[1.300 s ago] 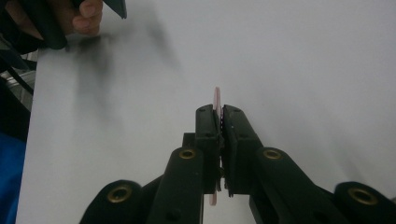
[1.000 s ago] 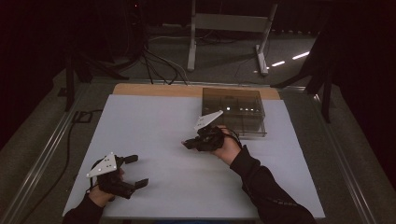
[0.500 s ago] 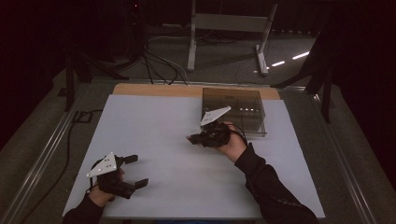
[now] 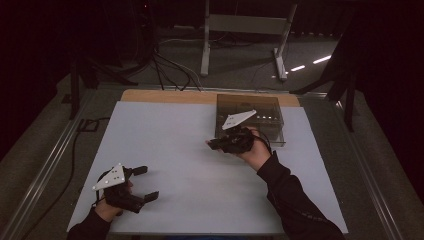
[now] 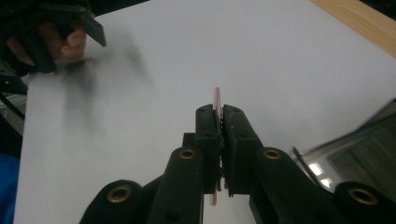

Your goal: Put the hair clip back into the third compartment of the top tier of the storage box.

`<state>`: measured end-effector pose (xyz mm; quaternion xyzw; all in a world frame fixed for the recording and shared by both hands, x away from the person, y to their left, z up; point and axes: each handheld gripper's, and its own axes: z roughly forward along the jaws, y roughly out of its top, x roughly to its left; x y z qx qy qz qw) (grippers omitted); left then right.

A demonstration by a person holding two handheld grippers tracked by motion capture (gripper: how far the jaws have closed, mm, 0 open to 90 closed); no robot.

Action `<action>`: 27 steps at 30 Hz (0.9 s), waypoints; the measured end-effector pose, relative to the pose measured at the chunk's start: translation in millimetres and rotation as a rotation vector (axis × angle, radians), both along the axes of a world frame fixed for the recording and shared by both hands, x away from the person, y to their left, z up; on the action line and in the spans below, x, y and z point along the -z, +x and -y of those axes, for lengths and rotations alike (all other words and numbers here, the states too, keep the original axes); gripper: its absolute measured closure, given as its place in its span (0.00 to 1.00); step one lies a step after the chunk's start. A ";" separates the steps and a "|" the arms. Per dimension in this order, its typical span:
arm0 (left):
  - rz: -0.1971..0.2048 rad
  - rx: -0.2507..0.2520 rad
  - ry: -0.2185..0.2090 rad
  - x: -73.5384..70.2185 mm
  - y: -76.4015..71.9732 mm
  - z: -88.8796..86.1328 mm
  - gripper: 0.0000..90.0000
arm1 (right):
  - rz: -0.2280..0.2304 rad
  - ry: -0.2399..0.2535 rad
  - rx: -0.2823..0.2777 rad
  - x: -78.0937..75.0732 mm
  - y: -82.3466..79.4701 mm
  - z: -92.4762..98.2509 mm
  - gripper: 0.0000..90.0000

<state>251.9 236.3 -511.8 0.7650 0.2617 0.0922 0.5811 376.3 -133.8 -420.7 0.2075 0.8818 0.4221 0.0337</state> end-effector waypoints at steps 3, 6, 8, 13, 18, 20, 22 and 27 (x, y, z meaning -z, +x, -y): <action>-0.001 -0.003 0.002 0.4 0.1 0.1 0.00 | 0.008 0.006 0.022 -3.4 1.3 7.8 0.96; 0.000 0.000 0.002 0.0 0.0 0.3 0.01 | 0.013 0.011 0.035 -6.1 2.6 14.0 0.96; -0.002 -0.003 0.001 0.3 0.2 0.1 0.01 | 0.017 0.014 0.048 -8.1 3.9 18.7 0.96; 0.002 0.000 0.001 -0.3 -0.3 0.6 0.00 | 0.030 0.026 0.083 -14.3 6.9 32.7 0.96; 0.001 0.000 0.001 -0.1 -0.3 0.9 0.01 | 0.040 0.032 0.116 -18.8 9.2 45.7 0.96; 0.001 -0.001 0.003 0.0 -0.3 0.7 0.00 | 0.045 0.038 0.127 -19.9 10.0 51.0 0.96; 0.002 0.000 0.001 -0.1 -0.4 0.8 0.01 | 0.045 0.044 0.142 -21.2 10.3 56.6 0.96; 0.001 0.001 0.002 0.0 -0.3 1.2 0.00 | 0.050 0.048 0.172 -23.9 11.5 68.4 0.96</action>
